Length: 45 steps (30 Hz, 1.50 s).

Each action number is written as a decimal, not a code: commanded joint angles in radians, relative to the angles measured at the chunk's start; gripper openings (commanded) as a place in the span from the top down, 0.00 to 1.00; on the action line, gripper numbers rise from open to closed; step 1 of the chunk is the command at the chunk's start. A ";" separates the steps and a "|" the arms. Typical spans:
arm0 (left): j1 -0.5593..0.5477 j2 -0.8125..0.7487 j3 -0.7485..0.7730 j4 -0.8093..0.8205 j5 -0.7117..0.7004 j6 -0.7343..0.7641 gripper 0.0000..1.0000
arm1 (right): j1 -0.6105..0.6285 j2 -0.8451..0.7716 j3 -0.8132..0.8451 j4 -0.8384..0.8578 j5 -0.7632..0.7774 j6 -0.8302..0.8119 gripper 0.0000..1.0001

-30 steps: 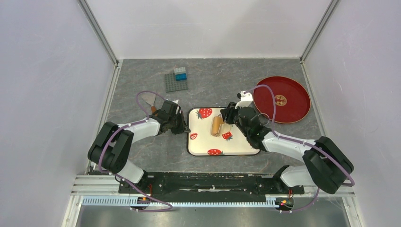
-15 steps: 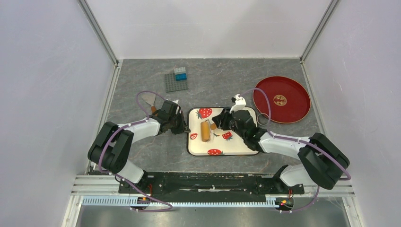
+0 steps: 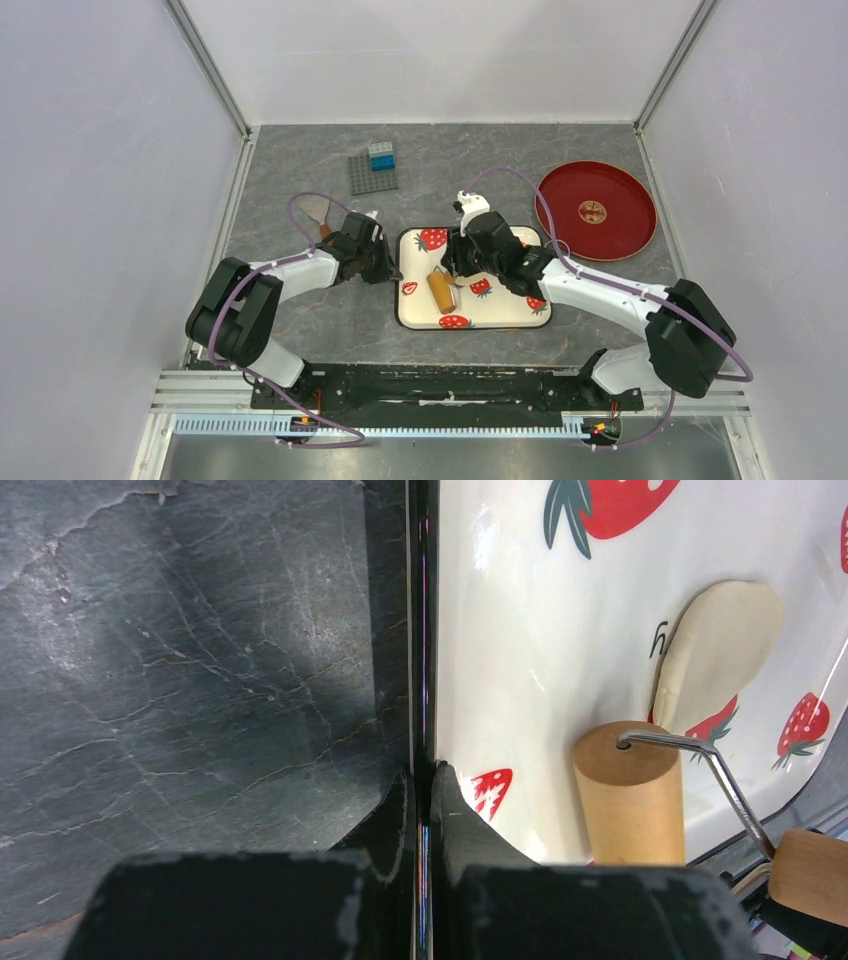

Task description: Roll out the dumpling wrappers from the dough

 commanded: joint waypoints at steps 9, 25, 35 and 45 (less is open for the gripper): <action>-0.015 0.068 -0.044 -0.121 -0.108 0.030 0.98 | -0.007 -0.102 0.164 -0.196 0.173 -0.085 1.00; -0.015 0.070 -0.043 -0.120 -0.106 0.031 0.98 | -0.087 0.041 0.169 -0.096 0.165 -0.137 1.00; -0.015 0.072 -0.041 -0.121 -0.104 0.031 0.98 | -0.086 0.021 -0.005 0.013 0.129 -0.117 1.00; -0.014 0.075 -0.041 -0.121 -0.105 0.032 0.98 | -0.062 -0.016 -0.131 0.080 0.097 -0.081 1.00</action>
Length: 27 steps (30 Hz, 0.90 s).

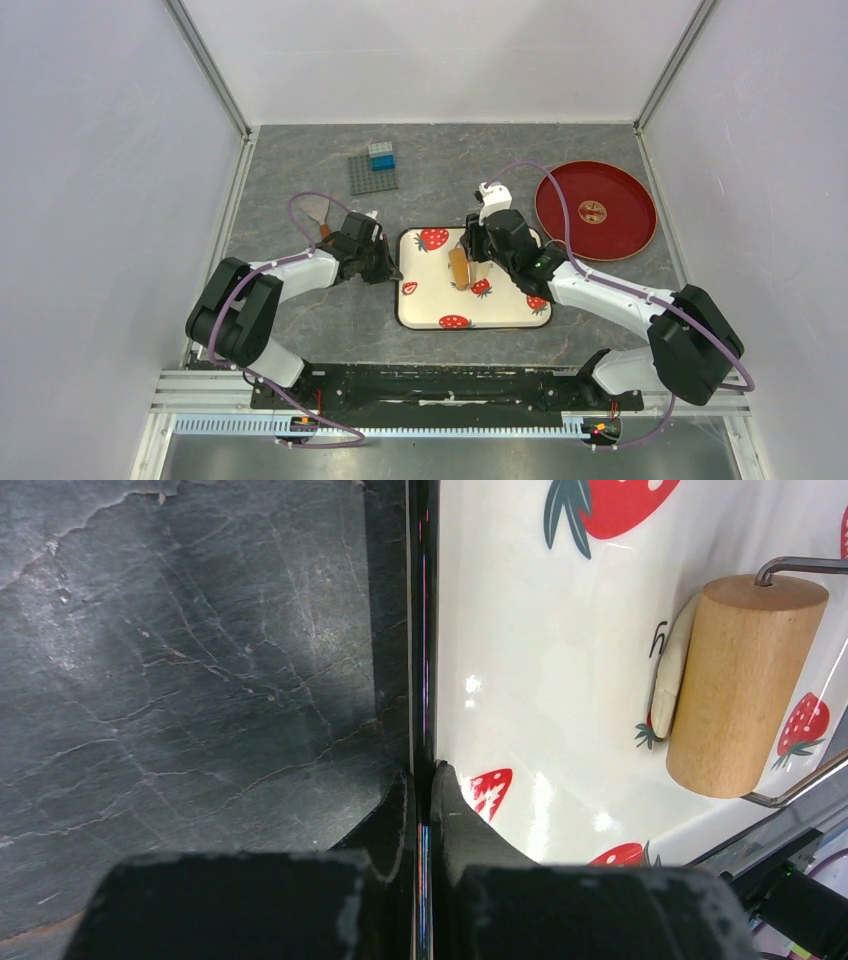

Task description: Roll out the dumpling wrappers from the dough

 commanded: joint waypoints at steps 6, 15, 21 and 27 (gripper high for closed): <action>-0.015 0.074 -0.042 -0.121 -0.105 0.033 0.98 | 0.025 0.061 -0.105 -0.077 0.020 0.038 1.00; -0.015 0.078 -0.038 -0.121 -0.104 0.033 0.98 | 0.050 0.074 -0.193 -0.129 0.131 0.034 1.00; -0.015 0.080 -0.039 -0.121 -0.103 0.033 0.98 | 0.086 0.051 -0.215 -0.093 0.111 0.065 1.00; -0.015 0.081 -0.037 -0.121 -0.103 0.033 0.98 | 0.090 0.013 -0.170 -0.104 0.113 0.084 1.00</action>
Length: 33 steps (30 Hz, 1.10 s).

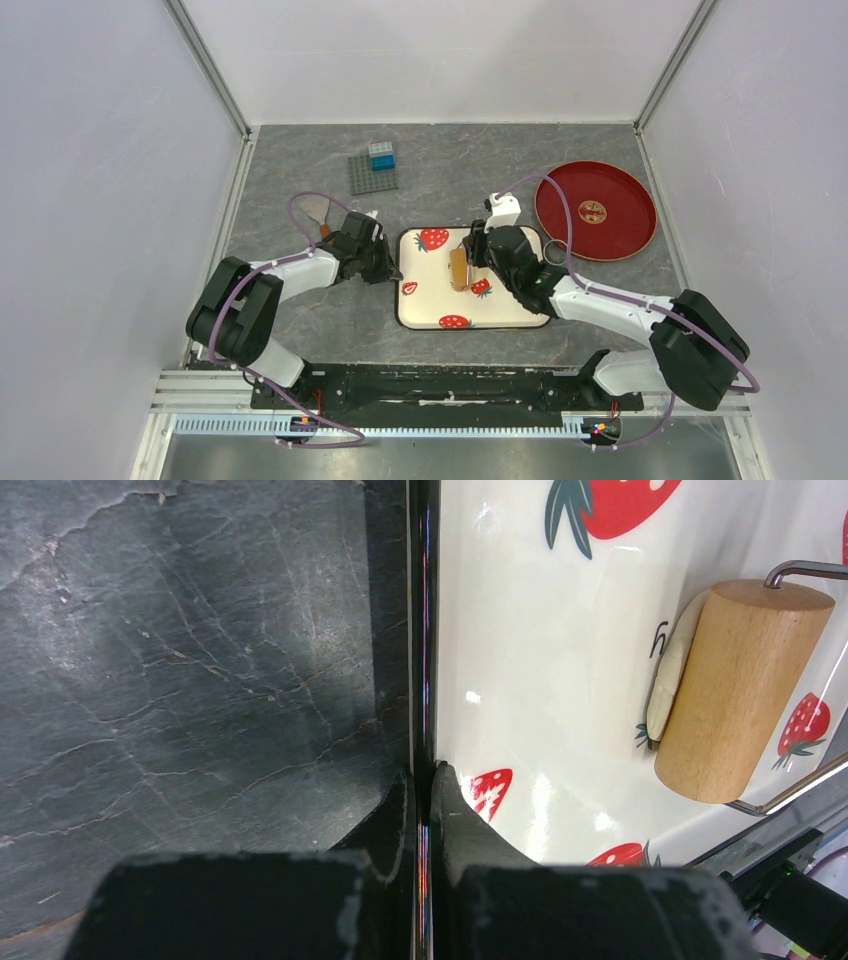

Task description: Roll out the dumpling wrappers from the dough

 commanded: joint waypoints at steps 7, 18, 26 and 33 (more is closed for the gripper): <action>-0.015 0.077 -0.044 -0.113 -0.103 0.033 0.98 | 0.031 0.061 0.028 -0.304 -0.038 -0.011 1.00; -0.015 0.079 -0.042 -0.113 -0.103 0.034 0.98 | 0.043 0.036 0.033 -0.290 -0.004 0.015 1.00; -0.015 0.081 -0.042 -0.114 -0.101 0.034 0.98 | 0.050 0.029 0.012 -0.283 0.023 0.104 1.00; -0.016 0.080 -0.042 -0.114 -0.101 0.034 0.98 | 0.054 0.053 0.034 -0.292 0.032 0.138 1.00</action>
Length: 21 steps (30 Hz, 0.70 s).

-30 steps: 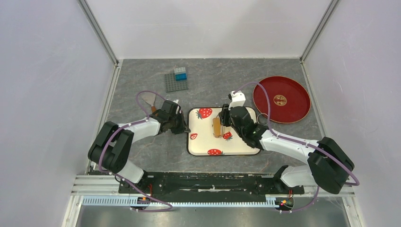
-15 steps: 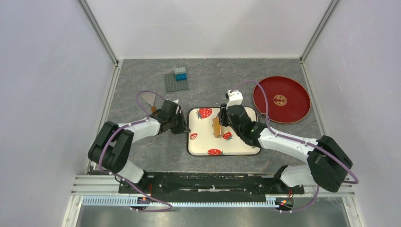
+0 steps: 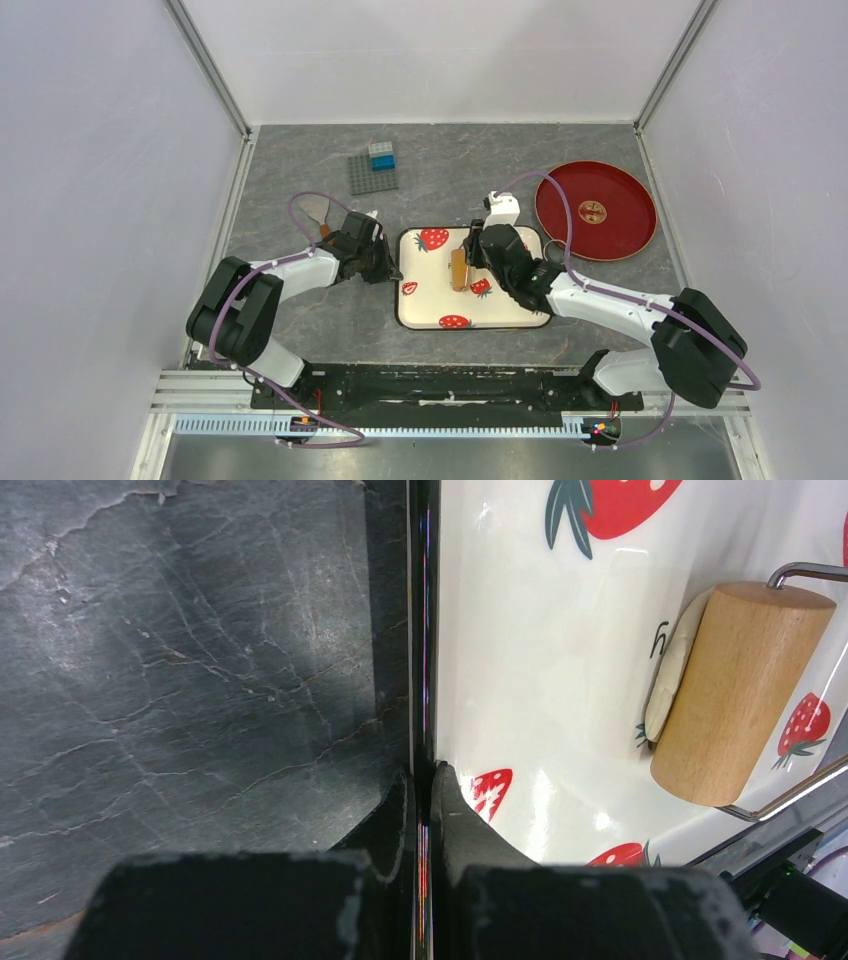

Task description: Roll out the dumpling wrappers from the dough

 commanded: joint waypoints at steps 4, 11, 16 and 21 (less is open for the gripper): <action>-0.017 0.079 -0.043 -0.112 -0.103 0.034 0.98 | 0.024 0.068 -0.009 -0.166 -0.042 0.045 1.00; -0.016 0.071 -0.048 -0.109 -0.102 0.034 0.98 | 0.030 0.099 -0.018 -0.140 -0.066 0.053 1.00; -0.020 0.075 -0.044 -0.109 -0.099 0.038 0.98 | 0.046 0.141 0.000 -0.141 -0.087 0.042 1.00; -0.020 0.075 -0.045 -0.109 -0.101 0.039 0.98 | 0.074 0.155 0.002 -0.106 -0.081 0.066 1.00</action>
